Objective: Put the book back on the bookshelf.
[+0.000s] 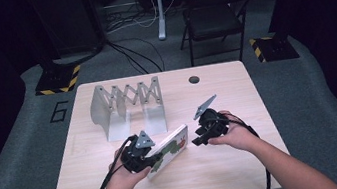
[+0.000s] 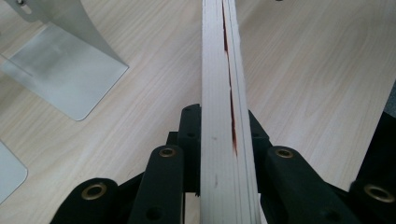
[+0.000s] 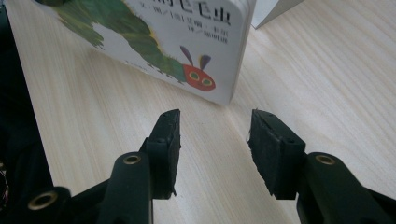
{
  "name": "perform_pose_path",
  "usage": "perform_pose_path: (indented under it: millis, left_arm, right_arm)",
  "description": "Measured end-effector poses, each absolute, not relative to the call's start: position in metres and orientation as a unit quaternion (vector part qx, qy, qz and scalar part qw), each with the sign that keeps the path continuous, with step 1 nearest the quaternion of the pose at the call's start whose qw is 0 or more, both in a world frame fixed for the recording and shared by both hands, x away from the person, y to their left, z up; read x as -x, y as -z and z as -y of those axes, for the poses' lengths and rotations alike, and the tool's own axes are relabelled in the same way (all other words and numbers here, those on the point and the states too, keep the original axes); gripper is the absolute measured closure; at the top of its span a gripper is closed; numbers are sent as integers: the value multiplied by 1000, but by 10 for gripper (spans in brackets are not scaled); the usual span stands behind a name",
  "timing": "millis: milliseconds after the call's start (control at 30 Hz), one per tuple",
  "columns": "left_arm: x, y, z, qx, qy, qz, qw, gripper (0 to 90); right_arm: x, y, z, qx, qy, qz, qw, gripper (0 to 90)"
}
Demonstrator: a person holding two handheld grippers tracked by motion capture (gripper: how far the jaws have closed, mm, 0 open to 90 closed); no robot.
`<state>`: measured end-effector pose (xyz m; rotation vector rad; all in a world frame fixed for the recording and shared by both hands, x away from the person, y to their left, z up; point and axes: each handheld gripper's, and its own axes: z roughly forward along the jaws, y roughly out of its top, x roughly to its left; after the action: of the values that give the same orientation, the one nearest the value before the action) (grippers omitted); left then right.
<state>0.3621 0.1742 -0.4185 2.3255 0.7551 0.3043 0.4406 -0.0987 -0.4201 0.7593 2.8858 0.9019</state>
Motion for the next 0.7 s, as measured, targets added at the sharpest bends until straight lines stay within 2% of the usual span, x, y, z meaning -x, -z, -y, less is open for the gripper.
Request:
perform_pose_path:
  millis: [700]
  left_arm:
    - [-364, 410, -220, -869, -138, -339, 334, 756]
  right_arm:
    - [-440, 423, 101, -244, -291, -925, 15, 531]
